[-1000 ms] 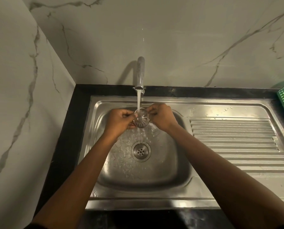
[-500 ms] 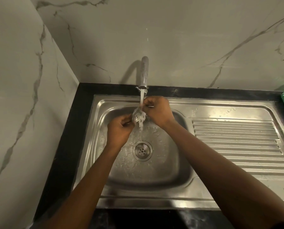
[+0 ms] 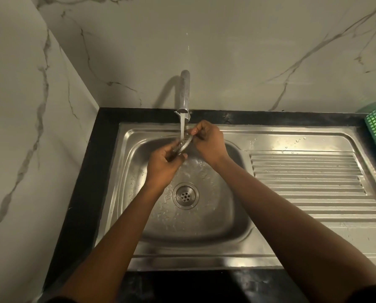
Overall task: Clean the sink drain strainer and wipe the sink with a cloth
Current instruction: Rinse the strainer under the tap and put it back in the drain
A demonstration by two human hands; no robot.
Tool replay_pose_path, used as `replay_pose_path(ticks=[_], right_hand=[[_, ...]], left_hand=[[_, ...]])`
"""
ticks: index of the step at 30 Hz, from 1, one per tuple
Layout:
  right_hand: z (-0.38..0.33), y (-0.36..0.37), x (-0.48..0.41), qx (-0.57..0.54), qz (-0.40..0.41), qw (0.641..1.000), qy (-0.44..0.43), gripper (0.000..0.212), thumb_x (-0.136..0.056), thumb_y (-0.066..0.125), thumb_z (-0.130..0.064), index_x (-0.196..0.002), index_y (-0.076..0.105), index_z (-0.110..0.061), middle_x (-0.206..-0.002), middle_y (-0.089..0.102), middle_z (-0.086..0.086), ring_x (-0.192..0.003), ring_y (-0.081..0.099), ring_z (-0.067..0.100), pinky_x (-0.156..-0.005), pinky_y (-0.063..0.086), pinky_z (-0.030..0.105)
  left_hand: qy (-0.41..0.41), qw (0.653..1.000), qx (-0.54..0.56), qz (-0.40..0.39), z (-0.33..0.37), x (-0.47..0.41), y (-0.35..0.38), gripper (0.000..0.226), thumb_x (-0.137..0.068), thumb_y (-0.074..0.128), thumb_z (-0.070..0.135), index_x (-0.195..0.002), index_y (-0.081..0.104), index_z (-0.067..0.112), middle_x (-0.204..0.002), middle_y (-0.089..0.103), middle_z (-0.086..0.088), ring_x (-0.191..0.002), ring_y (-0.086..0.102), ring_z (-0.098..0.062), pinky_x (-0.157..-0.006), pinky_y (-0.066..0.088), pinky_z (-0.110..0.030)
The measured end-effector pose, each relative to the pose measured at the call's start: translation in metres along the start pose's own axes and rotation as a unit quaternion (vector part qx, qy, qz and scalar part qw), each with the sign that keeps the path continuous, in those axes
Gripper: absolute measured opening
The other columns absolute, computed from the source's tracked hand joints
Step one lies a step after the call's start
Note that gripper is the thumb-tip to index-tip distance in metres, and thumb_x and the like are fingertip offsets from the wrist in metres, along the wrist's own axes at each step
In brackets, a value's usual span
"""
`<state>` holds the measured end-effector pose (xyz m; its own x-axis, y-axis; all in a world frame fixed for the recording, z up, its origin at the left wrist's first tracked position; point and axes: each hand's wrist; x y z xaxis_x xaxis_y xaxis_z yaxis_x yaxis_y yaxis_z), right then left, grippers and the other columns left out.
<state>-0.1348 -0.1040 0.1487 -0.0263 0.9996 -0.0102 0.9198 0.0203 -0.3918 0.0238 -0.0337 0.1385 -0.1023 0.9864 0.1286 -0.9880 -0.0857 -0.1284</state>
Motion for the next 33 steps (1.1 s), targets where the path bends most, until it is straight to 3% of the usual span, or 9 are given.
replay_pose_path(ticks=[4, 7, 10, 13, 17, 22, 26, 30, 33], right_hand=[[-0.003, 0.001, -0.001, -0.001, -0.056, 0.998, -0.011, 0.032, -0.088, 0.067, 0.009, -0.098, 0.068, -0.021, -0.095, 0.076, -0.011, -0.094, 0.072, 0.0, -0.084, 0.057, 0.014], [-0.008, -0.003, -0.002, 0.02, -0.108, 0.993, -0.033, 0.039, -0.084, 0.069, 0.011, -0.105, 0.074, -0.023, -0.099, 0.077, -0.011, -0.096, 0.074, 0.0, -0.086, 0.056, 0.012], [-0.014, -0.009, -0.005, 0.045, -0.121, 0.99, -0.05, 0.042, -0.083, 0.07, 0.011, -0.095, 0.076, -0.029, -0.094, 0.078, -0.009, -0.093, 0.075, 0.006, -0.085, 0.056, 0.015], [-0.019, -0.01, -0.009, 0.078, -0.107, 0.99, -0.04, 0.034, -0.086, 0.074, 0.004, -0.09, 0.077, -0.03, -0.089, 0.076, -0.012, -0.089, 0.074, 0.006, -0.083, 0.055, 0.017], [-0.025, -0.015, -0.011, 0.167, -0.106, 0.979, -0.044, 0.015, -0.089, 0.078, -0.013, -0.099, 0.082, -0.023, -0.093, 0.077, -0.011, -0.087, 0.071, 0.007, -0.078, 0.053, 0.02], [-0.032, -0.022, -0.01, 0.226, -0.137, 0.963, -0.055, 0.014, -0.088, 0.079, -0.016, -0.101, 0.081, -0.02, -0.085, 0.075, -0.009, -0.078, 0.069, 0.008, -0.071, 0.051, 0.021], [-0.037, -0.019, -0.009, 0.221, -0.144, 0.962, -0.071, 0.006, -0.088, 0.08, -0.016, -0.089, 0.08, -0.022, -0.072, 0.068, -0.017, -0.069, 0.063, -0.003, -0.064, 0.043, 0.01], [-0.043, -0.015, -0.009, 0.218, -0.139, 0.962, -0.089, 0.004, -0.09, 0.079, -0.02, -0.089, 0.081, -0.017, -0.082, 0.077, -0.004, -0.078, 0.071, 0.009, -0.073, 0.054, 0.022], [-0.042, -0.015, -0.012, 0.202, -0.135, 0.967, -0.08, 0.006, -0.09, 0.079, -0.019, -0.087, 0.081, -0.015, -0.083, 0.077, -0.002, -0.078, 0.071, 0.01, -0.071, 0.053, 0.014]], left_hand=[[0.004, 0.999, -0.008, 0.035, -0.007, 0.003, -0.008, 0.052, -0.09, 0.079, 0.01, -0.139, 0.067, 0.026, -0.12, 0.076, 0.023, -0.115, 0.071, 0.001, -0.099, 0.059, -0.028], [0.023, 0.998, -0.026, 0.06, -0.01, 0.005, -0.011, 0.053, -0.089, 0.08, 0.013, -0.137, 0.068, 0.03, -0.12, 0.075, 0.028, -0.116, 0.07, 0.003, -0.101, 0.058, -0.027], [0.031, 0.998, -0.026, 0.057, -0.011, 0.004, -0.009, 0.052, -0.09, 0.08, 0.017, -0.14, 0.066, 0.024, -0.123, 0.075, 0.021, -0.117, 0.071, -0.002, -0.1, 0.058, -0.028], [0.027, 0.999, -0.011, 0.035, -0.01, 0.001, -0.005, 0.036, -0.098, 0.072, 0.02, -0.134, 0.072, 0.022, -0.118, 0.08, 0.009, -0.111, 0.075, -0.008, -0.098, 0.058, -0.03], [-0.029, 0.999, 0.031, -0.001, -0.009, 0.0, 0.002, 0.018, -0.105, 0.062, 0.021, -0.114, 0.078, 0.016, -0.108, 0.081, -0.011, -0.101, 0.078, -0.028, -0.096, 0.062, -0.049], [-0.128, 0.981, 0.144, 0.006, -0.012, -0.003, 0.005, 0.021, -0.108, 0.057, 0.016, -0.116, 0.073, 0.007, -0.115, 0.079, -0.019, -0.105, 0.078, -0.034, -0.093, 0.064, -0.045], [-0.19, 0.961, 0.198, 0.031, -0.018, -0.007, 0.004, 0.021, -0.105, 0.059, 0.009, -0.119, 0.068, -0.004, -0.117, 0.075, -0.028, -0.105, 0.078, -0.039, -0.091, 0.065, -0.042], [-0.214, 0.953, 0.213, 0.035, -0.014, -0.008, 0.01, 0.022, -0.105, 0.059, 0.008, -0.119, 0.064, -0.009, -0.11, 0.073, -0.031, -0.098, 0.08, -0.036, -0.083, 0.066, -0.034], [-0.206, 0.951, 0.224, 0.049, -0.008, -0.006, 0.01, 0.023, -0.104, 0.06, 0.004, -0.121, 0.064, -0.011, -0.112, 0.073, -0.03, -0.1, 0.079, -0.038, -0.083, 0.067, -0.033]])
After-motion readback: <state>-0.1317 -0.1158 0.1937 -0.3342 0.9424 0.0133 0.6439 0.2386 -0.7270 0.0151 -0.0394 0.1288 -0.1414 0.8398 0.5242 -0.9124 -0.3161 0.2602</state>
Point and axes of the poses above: each hand's wrist, its own x-axis away from the middle knuckle, its own y-axis out of the palm, z = x × y
